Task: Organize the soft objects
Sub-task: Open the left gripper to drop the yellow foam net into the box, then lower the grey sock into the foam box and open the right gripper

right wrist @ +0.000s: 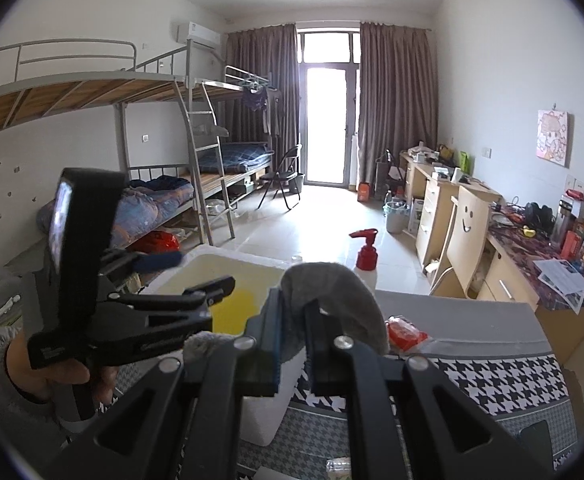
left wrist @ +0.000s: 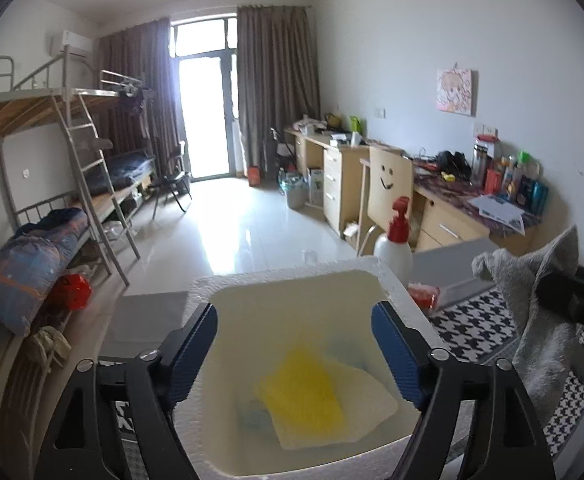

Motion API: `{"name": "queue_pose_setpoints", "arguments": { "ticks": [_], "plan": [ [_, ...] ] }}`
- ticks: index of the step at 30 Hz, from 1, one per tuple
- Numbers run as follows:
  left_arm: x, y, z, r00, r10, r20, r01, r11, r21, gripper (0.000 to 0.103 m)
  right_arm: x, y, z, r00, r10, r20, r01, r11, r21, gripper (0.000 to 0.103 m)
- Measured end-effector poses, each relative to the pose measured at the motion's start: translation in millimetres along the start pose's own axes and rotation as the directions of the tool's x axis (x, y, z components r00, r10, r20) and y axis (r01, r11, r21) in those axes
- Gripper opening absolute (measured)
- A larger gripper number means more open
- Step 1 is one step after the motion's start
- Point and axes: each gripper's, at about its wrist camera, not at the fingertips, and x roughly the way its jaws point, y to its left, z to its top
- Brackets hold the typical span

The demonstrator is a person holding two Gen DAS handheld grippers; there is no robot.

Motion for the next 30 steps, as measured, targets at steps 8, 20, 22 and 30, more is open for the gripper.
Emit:
{"name": "queue_pose_setpoints", "arguments": {
  "ticks": [8,20,22,30],
  "plan": [
    [-18.4,10.6,1.6,0.998,0.042,0.053,-0.041,0.999,-0.009,0.099,4.3,1.1,3.2,1.000,0.018,0.007,-0.018,1.000,-0.006,0.013],
    [-43.5,27.5,-0.9,0.991,0.098,0.094,-0.094,0.995,-0.043,0.102,14.1,9.3,9.2,0.998,0.064,0.005,-0.064,0.998,-0.025,0.013],
    [-46.6,29.8,-1.6,0.988,0.111,0.104,-0.107,0.993,-0.044,0.102,16.0,10.9,9.9,0.997,0.072,0.005,-0.072,0.997,-0.028,0.013],
    [-50.8,41.8,-11.8,0.991,0.107,0.083,-0.102,0.993,-0.065,0.102,25.1,19.4,12.6,0.995,0.099,-0.013,-0.100,0.995,-0.031,0.013]
  ]
}}
